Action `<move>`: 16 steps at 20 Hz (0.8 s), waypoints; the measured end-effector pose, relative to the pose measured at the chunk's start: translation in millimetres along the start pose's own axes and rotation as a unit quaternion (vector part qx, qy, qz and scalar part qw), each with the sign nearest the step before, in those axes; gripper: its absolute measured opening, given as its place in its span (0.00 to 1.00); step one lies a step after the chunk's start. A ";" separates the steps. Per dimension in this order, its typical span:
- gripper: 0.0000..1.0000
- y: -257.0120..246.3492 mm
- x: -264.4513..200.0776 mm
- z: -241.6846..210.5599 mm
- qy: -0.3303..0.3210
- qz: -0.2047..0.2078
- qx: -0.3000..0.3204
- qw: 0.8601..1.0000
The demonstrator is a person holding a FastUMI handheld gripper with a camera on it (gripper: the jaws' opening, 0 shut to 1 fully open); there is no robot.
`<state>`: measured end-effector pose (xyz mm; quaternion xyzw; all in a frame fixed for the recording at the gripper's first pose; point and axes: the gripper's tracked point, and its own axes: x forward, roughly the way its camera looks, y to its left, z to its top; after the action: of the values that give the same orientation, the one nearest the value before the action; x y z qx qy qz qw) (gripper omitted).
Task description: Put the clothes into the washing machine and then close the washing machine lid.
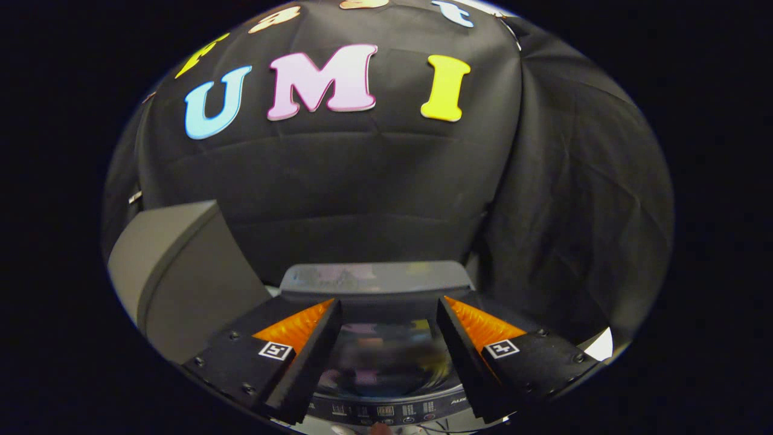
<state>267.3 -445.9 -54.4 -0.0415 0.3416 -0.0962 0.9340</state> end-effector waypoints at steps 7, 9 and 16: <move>0.99 9.9 -10.4 -31.5 0.071 -0.004 0.038 0.997; 0.99 9.0 -10.2 -39.2 0.084 -0.005 0.035 0.996; 0.99 3.0 -12.5 -38.8 0.082 -0.007 0.011 0.997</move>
<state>233.3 -440.8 -76.5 -0.0253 0.4153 -0.1095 0.9027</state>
